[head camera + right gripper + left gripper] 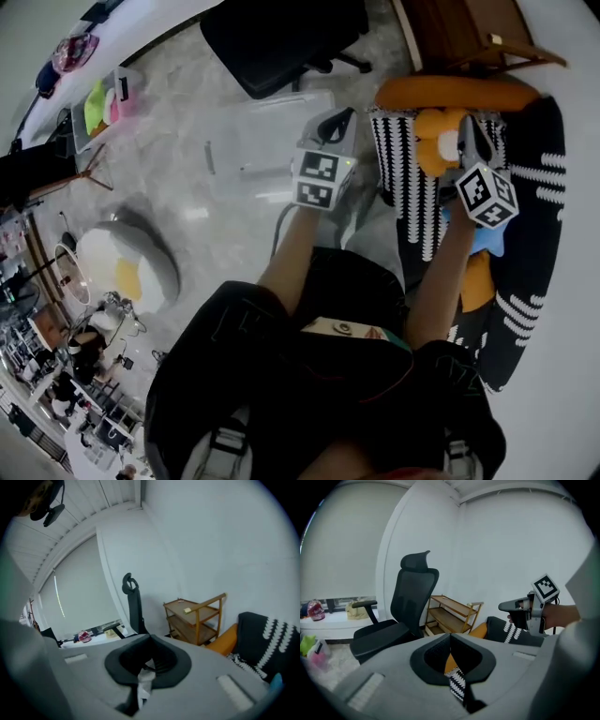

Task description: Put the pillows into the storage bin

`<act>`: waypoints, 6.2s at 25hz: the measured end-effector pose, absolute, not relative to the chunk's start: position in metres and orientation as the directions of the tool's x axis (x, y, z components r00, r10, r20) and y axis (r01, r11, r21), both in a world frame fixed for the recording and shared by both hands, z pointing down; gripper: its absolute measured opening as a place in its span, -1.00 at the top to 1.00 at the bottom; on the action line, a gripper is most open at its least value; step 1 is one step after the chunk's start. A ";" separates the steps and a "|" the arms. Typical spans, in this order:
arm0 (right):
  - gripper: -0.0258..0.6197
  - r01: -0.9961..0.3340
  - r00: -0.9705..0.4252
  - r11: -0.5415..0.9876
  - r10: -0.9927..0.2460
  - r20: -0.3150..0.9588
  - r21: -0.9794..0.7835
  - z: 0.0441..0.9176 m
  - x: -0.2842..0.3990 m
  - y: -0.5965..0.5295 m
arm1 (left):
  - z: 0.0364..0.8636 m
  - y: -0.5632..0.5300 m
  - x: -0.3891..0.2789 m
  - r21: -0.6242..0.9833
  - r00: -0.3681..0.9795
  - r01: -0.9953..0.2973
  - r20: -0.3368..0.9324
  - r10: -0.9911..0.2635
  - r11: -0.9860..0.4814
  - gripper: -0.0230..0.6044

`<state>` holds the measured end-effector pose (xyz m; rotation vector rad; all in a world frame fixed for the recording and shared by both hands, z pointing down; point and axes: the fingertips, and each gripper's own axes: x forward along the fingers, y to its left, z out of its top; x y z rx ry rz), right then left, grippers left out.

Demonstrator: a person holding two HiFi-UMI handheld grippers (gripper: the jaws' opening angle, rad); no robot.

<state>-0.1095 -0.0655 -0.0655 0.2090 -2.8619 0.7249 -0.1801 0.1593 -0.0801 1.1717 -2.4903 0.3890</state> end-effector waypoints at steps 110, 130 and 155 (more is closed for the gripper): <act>0.65 0.350 -0.543 0.872 0.486 0.685 -0.341 0.314 -0.276 0.322 | 0.290 0.528 -0.227 0.085 -0.545 -0.166 0.823 -0.163 0.982 0.61; 0.77 0.138 -0.642 0.884 0.423 0.639 -0.446 0.312 -0.214 0.257 | 0.285 0.430 -0.237 0.144 -0.524 -0.371 0.783 -0.335 0.917 0.74; 0.91 -0.427 -0.705 0.823 -0.043 0.708 -0.374 0.411 0.007 -0.011 | 0.436 0.087 -0.069 0.421 0.036 -0.809 0.732 -0.681 0.411 0.90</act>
